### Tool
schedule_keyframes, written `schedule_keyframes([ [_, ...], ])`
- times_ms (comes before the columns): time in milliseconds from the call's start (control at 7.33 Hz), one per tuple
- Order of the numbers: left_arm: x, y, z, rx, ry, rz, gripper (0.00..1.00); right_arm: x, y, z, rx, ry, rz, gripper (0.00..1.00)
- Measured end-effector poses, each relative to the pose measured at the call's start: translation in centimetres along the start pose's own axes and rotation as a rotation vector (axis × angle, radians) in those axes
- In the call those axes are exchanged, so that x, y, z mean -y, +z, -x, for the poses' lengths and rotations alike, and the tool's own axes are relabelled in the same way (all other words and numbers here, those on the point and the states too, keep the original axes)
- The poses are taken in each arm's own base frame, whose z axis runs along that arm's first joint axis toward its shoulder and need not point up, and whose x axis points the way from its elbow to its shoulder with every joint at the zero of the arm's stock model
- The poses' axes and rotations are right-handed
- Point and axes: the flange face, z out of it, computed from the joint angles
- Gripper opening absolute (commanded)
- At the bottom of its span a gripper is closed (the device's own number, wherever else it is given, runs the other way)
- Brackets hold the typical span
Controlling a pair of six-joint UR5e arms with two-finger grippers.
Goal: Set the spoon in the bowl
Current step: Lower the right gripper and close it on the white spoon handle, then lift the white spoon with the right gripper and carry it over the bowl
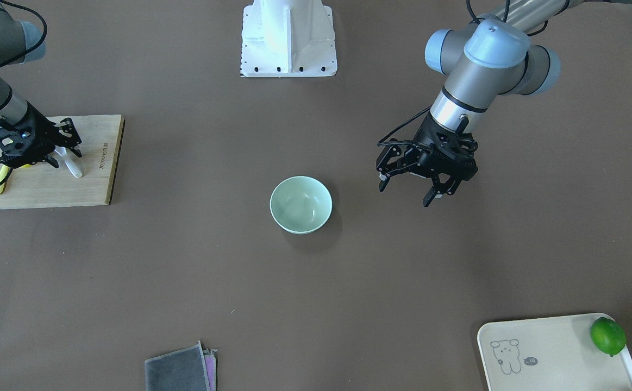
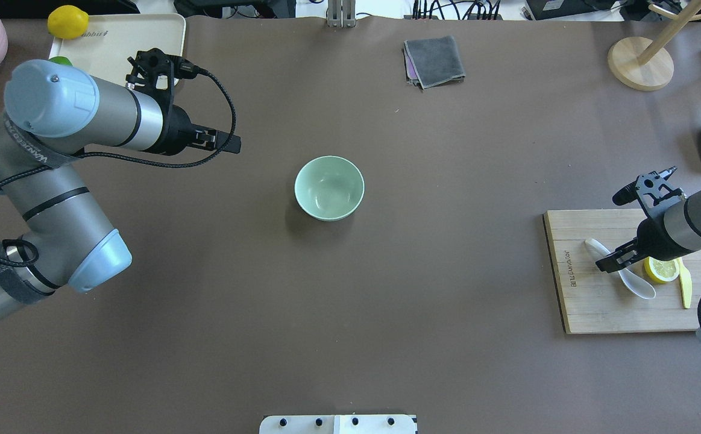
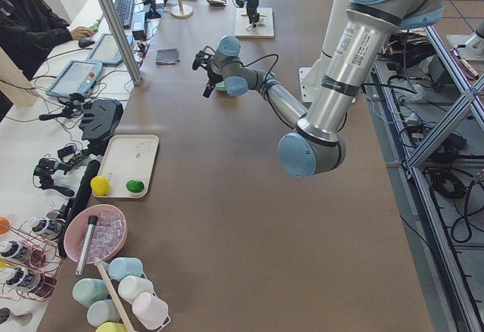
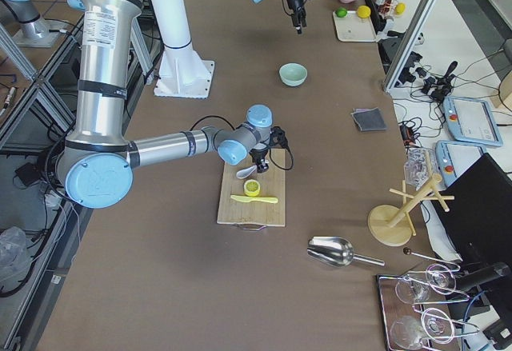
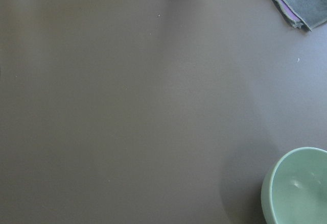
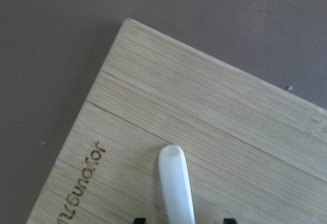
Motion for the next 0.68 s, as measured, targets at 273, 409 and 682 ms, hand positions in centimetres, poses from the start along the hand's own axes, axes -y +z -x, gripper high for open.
schedule_keyframes([
  [273, 0.0, 0.0, 0.0, 0.002, 0.000, -0.001, 0.98, 0.1, 0.0, 0.1, -0.001, -0.002, -0.003, 0.00],
  [409, 0.0, 0.1, 0.1, 0.002, 0.000, -0.001, 0.98, 0.2, -0.3, 0.3, 0.002, -0.005, -0.008, 0.00],
  [682, 0.0, 0.2, 0.1, 0.003, 0.000, 0.001, 0.98, 0.9, -2.3, 1.3, 0.020, -0.015, -0.042, 0.00],
])
